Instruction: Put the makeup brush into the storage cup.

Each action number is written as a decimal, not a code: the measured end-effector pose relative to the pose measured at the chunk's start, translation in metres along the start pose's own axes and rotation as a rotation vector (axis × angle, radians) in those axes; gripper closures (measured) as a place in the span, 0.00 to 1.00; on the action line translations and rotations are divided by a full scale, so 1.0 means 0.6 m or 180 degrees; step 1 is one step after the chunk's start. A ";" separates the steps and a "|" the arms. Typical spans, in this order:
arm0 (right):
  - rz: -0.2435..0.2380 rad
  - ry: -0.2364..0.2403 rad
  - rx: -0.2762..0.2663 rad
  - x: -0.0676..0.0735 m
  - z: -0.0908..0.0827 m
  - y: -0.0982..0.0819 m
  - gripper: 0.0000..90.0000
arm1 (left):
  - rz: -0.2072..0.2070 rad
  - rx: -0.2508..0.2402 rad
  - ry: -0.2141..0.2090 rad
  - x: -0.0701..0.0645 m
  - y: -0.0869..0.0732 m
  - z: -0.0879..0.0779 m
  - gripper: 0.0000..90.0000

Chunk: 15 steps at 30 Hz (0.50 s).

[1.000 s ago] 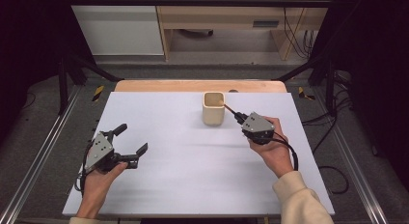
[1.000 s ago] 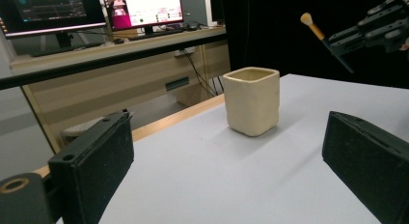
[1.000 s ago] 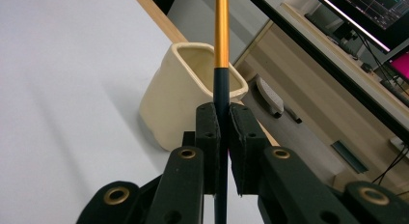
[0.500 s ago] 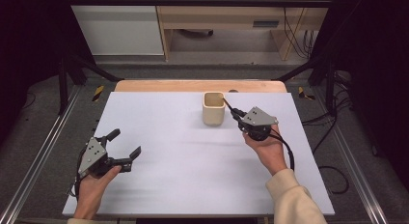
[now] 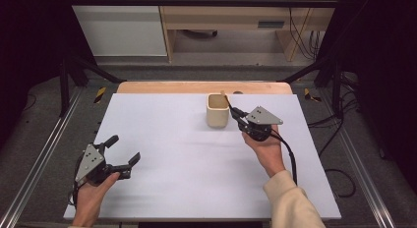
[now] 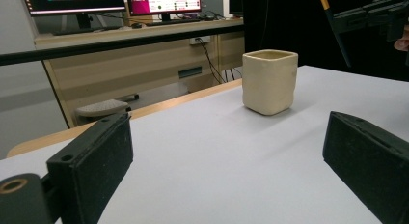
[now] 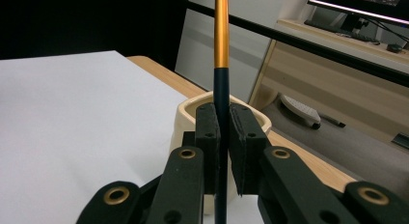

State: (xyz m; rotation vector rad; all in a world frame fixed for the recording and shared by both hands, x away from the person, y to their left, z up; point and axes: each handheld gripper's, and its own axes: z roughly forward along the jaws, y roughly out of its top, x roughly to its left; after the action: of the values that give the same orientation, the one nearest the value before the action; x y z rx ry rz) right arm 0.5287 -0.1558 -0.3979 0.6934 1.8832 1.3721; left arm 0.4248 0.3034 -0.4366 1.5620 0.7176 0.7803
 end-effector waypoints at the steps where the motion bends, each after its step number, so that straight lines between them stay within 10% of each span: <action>1: 0.0026 0.0008 -0.0025 0.000 0.001 0.000 0.92 | -0.0011 -0.0013 0.0003 0.001 0.000 -0.001 0.03; 15: 0.0256 -0.0004 -0.0213 0.005 0.013 0.002 0.92 | -0.0190 -0.0073 0.0117 0.019 -0.005 -0.016 0.03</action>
State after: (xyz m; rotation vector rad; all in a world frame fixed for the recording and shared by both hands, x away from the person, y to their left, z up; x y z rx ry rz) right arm 0.5329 -0.1483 -0.3989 0.7432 1.8172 1.4777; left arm 0.4237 0.3187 -0.4379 1.5022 0.7762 0.7721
